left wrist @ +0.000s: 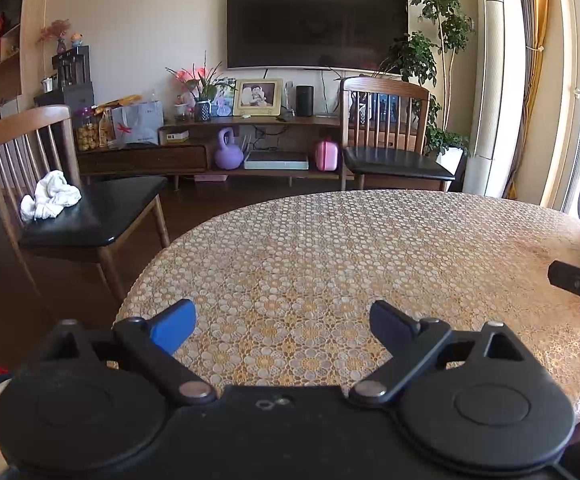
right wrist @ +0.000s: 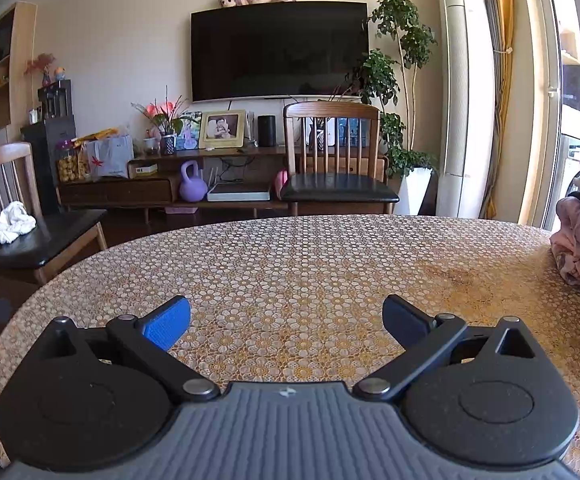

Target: Fold clothes

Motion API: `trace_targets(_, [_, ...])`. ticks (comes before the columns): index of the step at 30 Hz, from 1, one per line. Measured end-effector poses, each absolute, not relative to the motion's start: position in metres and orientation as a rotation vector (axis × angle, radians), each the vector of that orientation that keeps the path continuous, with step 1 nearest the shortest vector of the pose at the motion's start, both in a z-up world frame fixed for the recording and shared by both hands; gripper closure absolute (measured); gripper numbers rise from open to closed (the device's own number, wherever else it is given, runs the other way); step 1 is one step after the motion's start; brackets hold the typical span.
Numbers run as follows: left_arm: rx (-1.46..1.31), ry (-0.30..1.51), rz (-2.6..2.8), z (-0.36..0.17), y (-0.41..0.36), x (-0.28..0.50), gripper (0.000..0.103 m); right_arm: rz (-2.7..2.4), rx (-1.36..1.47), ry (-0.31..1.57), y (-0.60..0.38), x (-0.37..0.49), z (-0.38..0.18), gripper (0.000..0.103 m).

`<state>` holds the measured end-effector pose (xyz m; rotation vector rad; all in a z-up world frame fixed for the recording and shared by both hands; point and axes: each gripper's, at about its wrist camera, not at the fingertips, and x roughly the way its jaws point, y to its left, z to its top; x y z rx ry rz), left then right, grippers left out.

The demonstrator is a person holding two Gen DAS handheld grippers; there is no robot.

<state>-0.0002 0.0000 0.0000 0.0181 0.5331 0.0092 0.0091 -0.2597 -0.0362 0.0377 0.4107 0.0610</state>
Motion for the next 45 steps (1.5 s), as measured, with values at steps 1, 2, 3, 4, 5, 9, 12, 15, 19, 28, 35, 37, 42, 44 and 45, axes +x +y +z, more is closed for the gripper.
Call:
trace_targets(1, [0.023,0.530,0.010,0.000,0.000,-0.001,0.000,0.062,0.041,0.410,-0.262,0.008,-0.036,0.000])
trace_targets(2, [0.028,0.526,0.012,0.000,0.000,-0.001,0.000,0.064,0.043,0.410,-0.263,0.007,-0.037,0.000])
trace_targets(3, [0.031,0.525,0.015,0.000,0.000,-0.001,0.000,0.065,0.046,0.410,-0.265,0.006,-0.037,0.000])
trace_targets(4, [0.033,0.530,0.016,-0.001,-0.003,-0.001,0.000,0.067,0.049,0.409,-0.267,0.005,-0.037,0.000])
trace_targets(5, [0.036,0.538,0.017,-0.002,-0.005,0.000,0.000,0.068,0.052,0.409,-0.269,0.004,-0.037,0.000])
trace_targets(9, [-0.005,0.542,0.015,-0.001,0.003,-0.002,0.000,0.065,0.019,0.431,-0.258,0.004,-0.035,0.000])
trace_targets(12, [-0.007,0.552,0.020,-0.002,0.007,-0.002,0.000,0.068,0.012,0.448,-0.253,0.012,-0.038,0.000])
trace_targets(15, [-0.011,0.553,0.022,-0.002,0.007,-0.002,0.000,0.070,0.009,0.451,-0.250,0.012,-0.043,0.000])
trace_targets(19, [-0.009,0.554,0.030,-0.002,0.006,-0.002,0.000,0.081,0.019,0.457,-0.251,0.012,-0.039,0.000])
trace_targets(28, [-0.010,0.555,0.040,-0.002,0.006,-0.002,0.000,0.078,0.036,0.462,-0.252,0.015,-0.040,0.000])
trace_targets(35, [-0.020,0.560,0.050,-0.003,0.007,-0.002,0.000,0.086,0.036,0.462,-0.250,0.014,-0.042,0.000])
trace_targets(37, [-0.023,0.561,0.052,-0.003,0.008,-0.001,0.000,0.089,0.033,0.461,-0.249,0.015,-0.041,0.000])
trace_targets(42, [-0.028,0.563,0.060,-0.004,0.008,-0.001,0.000,0.088,0.034,0.464,-0.248,0.014,-0.043,0.000])
trace_targets(44, [-0.026,0.564,0.060,-0.004,0.008,-0.001,0.000,0.086,0.036,0.464,-0.248,0.014,-0.043,0.000])
trace_targets(45, [-0.024,0.564,0.059,-0.004,0.007,0.000,0.000,0.086,0.037,0.464,-0.249,0.014,-0.043,0.000])
